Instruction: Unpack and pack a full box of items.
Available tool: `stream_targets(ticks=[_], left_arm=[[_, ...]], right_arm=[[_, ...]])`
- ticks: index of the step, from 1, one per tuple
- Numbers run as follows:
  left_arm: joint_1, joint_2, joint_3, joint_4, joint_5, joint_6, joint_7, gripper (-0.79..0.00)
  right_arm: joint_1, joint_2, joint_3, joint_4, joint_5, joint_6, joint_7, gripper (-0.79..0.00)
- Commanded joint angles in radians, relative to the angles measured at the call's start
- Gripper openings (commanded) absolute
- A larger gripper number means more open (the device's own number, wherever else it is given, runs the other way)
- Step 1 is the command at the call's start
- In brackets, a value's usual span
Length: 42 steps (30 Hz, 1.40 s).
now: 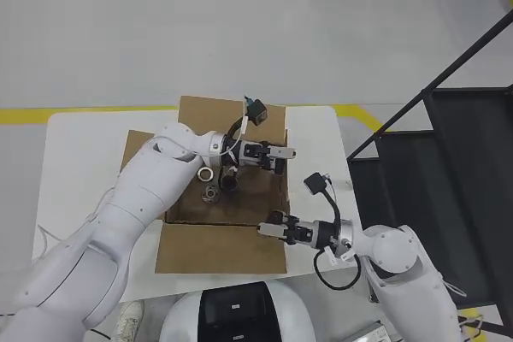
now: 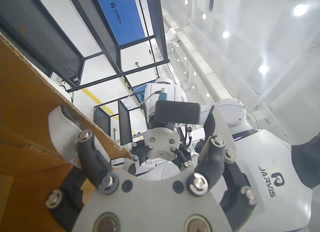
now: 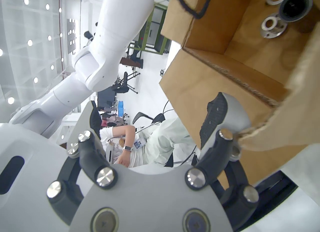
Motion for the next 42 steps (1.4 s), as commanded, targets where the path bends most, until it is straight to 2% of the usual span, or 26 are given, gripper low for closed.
stream_targets(ticks=[1,4,8,11,15,22,27,32,35,38,42], left_arm=[[-0.005,0.003,-0.011,0.002,0.003,-0.001,0.001,0.000],[-0.011,0.020,-0.039,-0.007,0.032,-0.013,0.013,0.000],[-0.003,0.059,-0.097,-0.002,0.071,-0.016,0.016,0.000],[0.003,0.093,-0.157,-0.002,0.060,0.030,-0.030,0.000],[0.032,0.152,-0.253,-0.049,0.110,0.033,-0.033,0.000],[0.141,0.264,-0.486,-0.165,0.160,0.045,-0.044,0.000],[0.246,0.316,-0.625,-0.240,0.146,0.073,-0.057,0.000],[0.316,0.343,-0.711,-0.286,0.135,0.086,-0.023,0.000],[0.316,0.343,-0.711,-0.286,0.135,0.086,-0.023,0.000],[0.316,0.343,-0.711,-0.286,0.135,0.086,-0.023,0.000],[0.316,0.343,-0.711,-0.286,0.135,0.086,-0.023,0.000]], right_arm=[[-0.017,0.003,0.027,-0.001,-0.005,0.014,-0.031,0.000],[-0.046,0.007,0.076,0.005,-0.017,0.046,-0.084,0.000],[-0.066,0.011,0.111,0.026,-0.044,0.095,-0.136,0.000],[-0.045,0.013,0.104,0.073,-0.063,0.143,-0.157,0.000],[0.009,0.012,0.041,0.129,-0.106,0.210,-0.166,0.000],[0.077,0.012,-0.034,0.188,-0.157,0.283,-0.177,0.000],[0.082,0.016,-0.036,0.159,-0.189,0.302,-0.193,0.000],[0.077,0.022,-0.030,0.038,-0.218,0.265,-0.196,0.000],[0.107,0.023,-0.060,-0.011,-0.254,0.279,-0.183,0.000],[0.182,0.021,-0.128,-0.006,-0.330,0.326,-0.171,0.000],[0.320,0.008,-0.274,0.049,-0.438,0.409,-0.163,0.000]])
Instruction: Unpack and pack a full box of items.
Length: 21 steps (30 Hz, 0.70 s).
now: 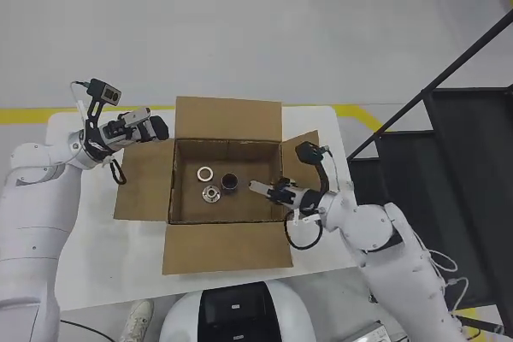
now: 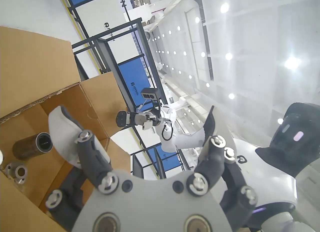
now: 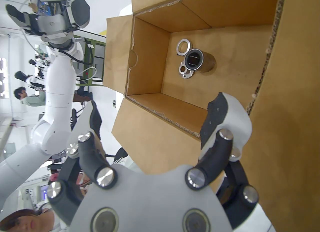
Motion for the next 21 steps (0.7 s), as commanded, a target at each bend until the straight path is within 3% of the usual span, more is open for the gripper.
stream_targets(ticks=[1,7,21], left_arm=[[0.000,0.000,0.000,0.000,0.000,0.000,0.000,0.000],[0.000,0.000,0.000,0.000,0.000,0.000,0.000,0.000],[0.000,0.000,0.000,0.000,0.000,0.000,0.000,0.000]], right_arm=[[0.072,-0.008,-0.079,0.035,-0.057,0.041,0.000,0.000],[0.252,-0.045,-0.286,0.167,-0.193,0.178,-0.010,0.000],[0.501,-0.146,-0.547,0.477,-0.245,0.320,-0.031,0.000]])
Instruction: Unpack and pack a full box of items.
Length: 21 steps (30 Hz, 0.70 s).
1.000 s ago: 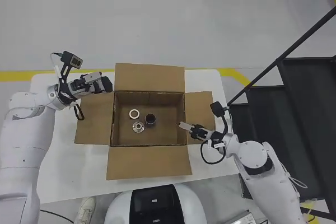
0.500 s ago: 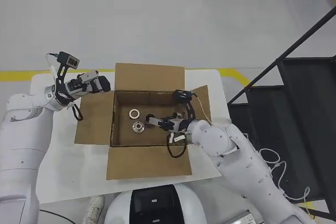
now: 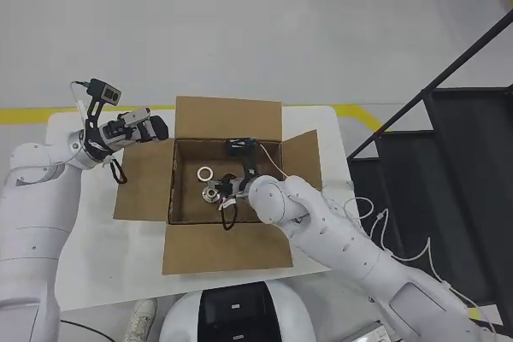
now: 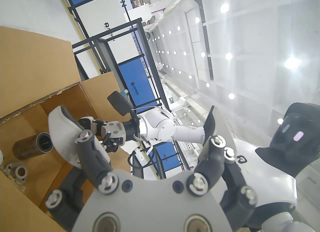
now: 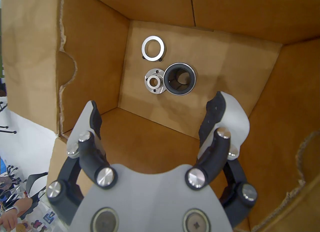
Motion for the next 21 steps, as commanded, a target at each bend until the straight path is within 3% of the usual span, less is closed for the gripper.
stream_targets(ticks=[1,8,19,20,21], left_arm=[[0.000,0.000,0.000,0.000,0.000,0.000,0.000,0.000],[0.000,0.000,0.000,0.000,0.000,0.000,0.000,0.000],[0.000,0.000,0.000,0.000,0.000,0.000,0.000,0.000],[0.000,0.000,0.000,0.000,0.000,0.000,0.000,0.000],[0.000,0.000,0.000,0.000,0.000,0.000,0.000,0.000]], right_arm=[[0.034,-0.019,-0.034,0.058,-0.001,0.017,-0.015,0.000],[0.107,-0.091,-0.108,0.236,0.037,0.124,-0.105,0.000],[0.157,-0.167,-0.157,0.402,0.075,0.156,-0.175,0.000],[0.160,-0.172,-0.158,0.412,0.072,0.164,-0.182,-0.074],[0.162,-0.177,-0.160,0.423,0.071,0.169,-0.186,-0.219]])
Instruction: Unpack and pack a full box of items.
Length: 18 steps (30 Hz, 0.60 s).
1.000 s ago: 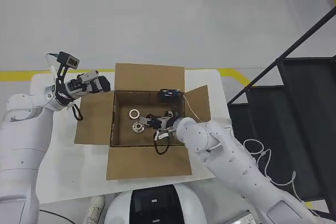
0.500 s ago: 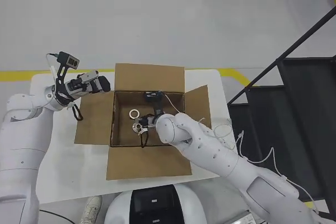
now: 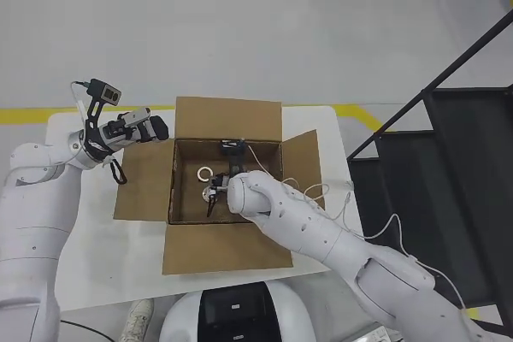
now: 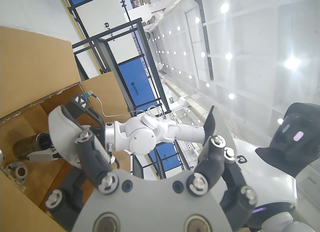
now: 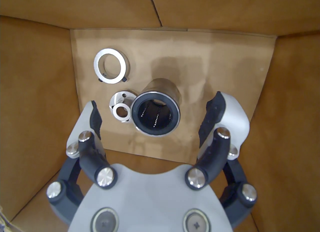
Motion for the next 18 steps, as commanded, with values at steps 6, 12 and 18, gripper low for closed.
stream_targets(ticks=[6,12,18], left_arm=[[0.000,0.000,0.000,0.000,0.000,0.000,0.000,0.000],[0.000,0.000,0.000,0.000,0.000,0.000,0.000,0.000],[0.000,0.000,0.000,0.000,0.000,0.000,0.000,0.000]], right_arm=[[0.009,-0.027,0.003,0.058,0.006,0.027,-0.013,-0.693],[0.012,-0.042,0.002,0.077,-0.007,0.044,-0.002,-0.785],[-0.003,-0.041,0.014,0.027,-0.041,0.073,0.020,-0.785]])
